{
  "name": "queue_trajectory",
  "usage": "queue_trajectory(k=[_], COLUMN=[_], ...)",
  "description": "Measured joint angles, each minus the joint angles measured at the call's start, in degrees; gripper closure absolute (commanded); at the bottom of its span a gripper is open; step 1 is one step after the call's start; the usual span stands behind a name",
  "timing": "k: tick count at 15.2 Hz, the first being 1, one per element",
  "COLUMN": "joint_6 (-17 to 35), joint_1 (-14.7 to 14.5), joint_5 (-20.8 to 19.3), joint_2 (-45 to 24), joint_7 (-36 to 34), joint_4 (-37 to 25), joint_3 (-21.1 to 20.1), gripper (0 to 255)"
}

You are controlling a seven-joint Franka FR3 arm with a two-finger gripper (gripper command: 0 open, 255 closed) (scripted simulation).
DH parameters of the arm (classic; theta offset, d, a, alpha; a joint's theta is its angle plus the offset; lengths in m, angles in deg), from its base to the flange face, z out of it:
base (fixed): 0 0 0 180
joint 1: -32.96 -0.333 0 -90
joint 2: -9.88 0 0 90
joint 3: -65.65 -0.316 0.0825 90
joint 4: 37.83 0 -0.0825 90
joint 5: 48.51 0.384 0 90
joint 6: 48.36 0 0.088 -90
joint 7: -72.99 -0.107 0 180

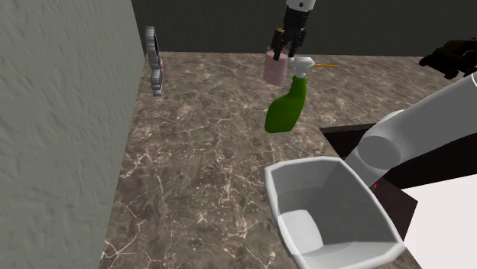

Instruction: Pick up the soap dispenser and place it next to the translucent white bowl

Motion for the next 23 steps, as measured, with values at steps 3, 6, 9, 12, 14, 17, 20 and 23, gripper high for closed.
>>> queue_trajectory(k=[3, 6, 9, 12, 14, 17, 20, 23], joint_6=[-2.21, -4.46, -6.71, -9.10, -10.58, -12.92, -15.25, -17.52], joint_1=[-0.07, -0.08, -0.03, -0.06, -0.08, -0.05, -0.05, -0.10], joint_5=[0.04, 0.04, 0.00, 0.01, 0.02, 0.01, 0.01, 0.06], joint_2=[-0.10, 0.10, -0.03, -0.19, -0.64, -0.76, -1.48, -2.22], joint_7=[-0.22, -0.25, -0.14, -0.26, -0.31, -0.25, -0.25, -0.41], joint_4=[-2.31, -4.35, -6.74, -9.29, -11.22, -13.69, -16.73, -19.74], joint_3=[-0.12, -0.13, -0.03, -0.09, -0.11, -0.05, -0.02, -0.11], gripper=[255, 255, 255, 255, 255, 255, 255, 255])
